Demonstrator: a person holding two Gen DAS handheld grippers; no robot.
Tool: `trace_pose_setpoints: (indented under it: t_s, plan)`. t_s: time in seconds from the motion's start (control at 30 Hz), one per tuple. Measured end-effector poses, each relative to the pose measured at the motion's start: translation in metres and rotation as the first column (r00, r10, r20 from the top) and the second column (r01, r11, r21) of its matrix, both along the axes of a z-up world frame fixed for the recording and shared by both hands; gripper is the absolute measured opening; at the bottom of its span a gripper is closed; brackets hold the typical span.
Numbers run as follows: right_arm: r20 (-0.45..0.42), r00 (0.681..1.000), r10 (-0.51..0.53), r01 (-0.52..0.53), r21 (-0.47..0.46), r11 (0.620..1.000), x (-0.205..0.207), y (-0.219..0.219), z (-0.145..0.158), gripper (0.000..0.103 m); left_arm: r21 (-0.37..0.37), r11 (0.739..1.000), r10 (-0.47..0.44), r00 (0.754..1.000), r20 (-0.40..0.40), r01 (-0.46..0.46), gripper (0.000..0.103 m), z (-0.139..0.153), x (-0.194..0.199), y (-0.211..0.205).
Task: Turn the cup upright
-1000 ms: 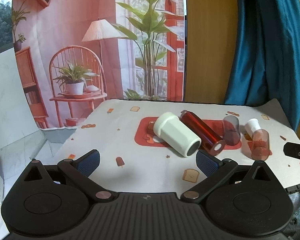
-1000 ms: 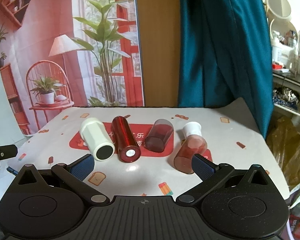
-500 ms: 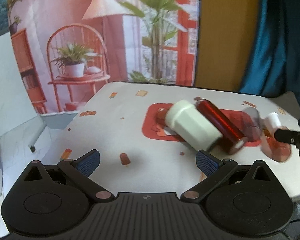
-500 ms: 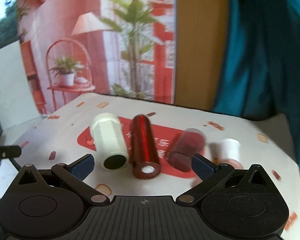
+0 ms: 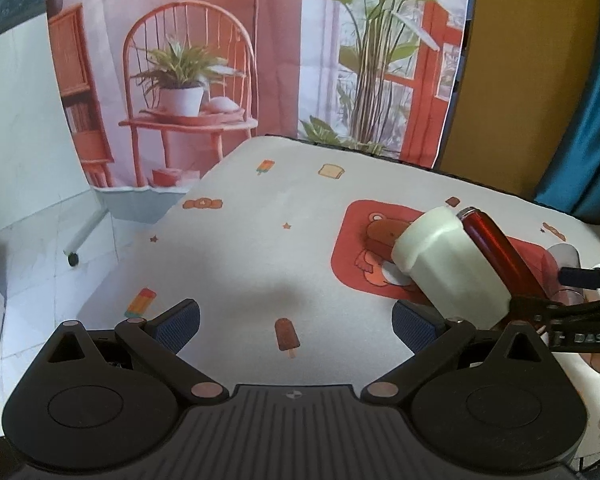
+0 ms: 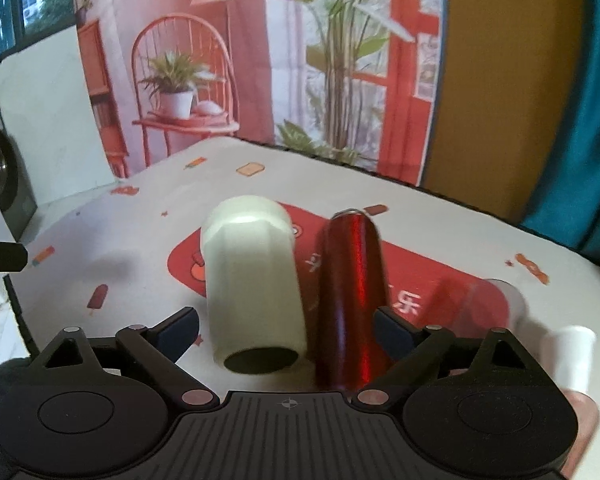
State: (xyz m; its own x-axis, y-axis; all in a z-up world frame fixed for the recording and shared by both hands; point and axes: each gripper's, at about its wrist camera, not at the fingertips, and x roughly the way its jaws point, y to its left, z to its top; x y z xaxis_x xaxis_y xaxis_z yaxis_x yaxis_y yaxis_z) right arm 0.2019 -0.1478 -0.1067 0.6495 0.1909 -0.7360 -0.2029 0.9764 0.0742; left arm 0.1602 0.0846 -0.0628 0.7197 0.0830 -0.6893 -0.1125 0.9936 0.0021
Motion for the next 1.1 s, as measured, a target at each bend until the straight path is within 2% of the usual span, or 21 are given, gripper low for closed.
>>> trace_pose_setpoints:
  t_s: [0.1, 0.33, 0.5, 0.57, 0.7, 0.97, 1.1]
  plan:
    - [-0.019, 0.999, 0.027, -0.027, 0.017, 0.999, 0.017, 0.012, -0.010, 0.092, -0.005, 1.000, 0.007, 1.000, -0.017, -0.007, 0.103, -0.007, 0.004, 0.003]
    - [-0.089, 0.993, 0.083, -0.084, -0.017, 0.996, 0.061, 0.038, -0.033, 0.092, -0.034, 0.999, 0.035, 0.998, -0.061, -0.037, 0.103, -0.023, 0.012, 0.016]
    - [-0.159, 0.986, 0.058, -0.055, 0.027, 0.998, 0.091, 0.040, -0.050, 0.083, -0.060, 0.997, 0.038, 0.997, -0.068, -0.042, 0.103, -0.033, 0.014, 0.021]
    - [-0.176, 0.982, 0.062, -0.057, 0.035, 0.998, 0.095, 0.041, -0.055, 0.075, -0.079, 0.996, 0.043, 0.996, -0.083, -0.050, 0.103, -0.037, 0.017, 0.022]
    - [-0.167, 0.982, 0.086, -0.087, 0.000, 0.996, 0.087, 0.048, -0.055, 0.074, -0.101, 0.994, 0.040, 0.995, -0.096, -0.050, 0.103, -0.041, 0.020, 0.022]
    - [-0.187, 0.981, 0.050, -0.025, 0.133, 0.991, 0.057, 0.034, -0.048, 0.073, -0.129, 0.991, 0.024, 0.996, -0.089, -0.035, 0.103, -0.039, 0.014, 0.016]
    - [-0.152, 0.987, 0.053, -0.029, 0.156, 0.987, 0.041, 0.032, -0.041, 0.073, -0.135, 0.991, 0.012, 0.996, -0.084, -0.024, 0.103, -0.037, 0.011, 0.013]
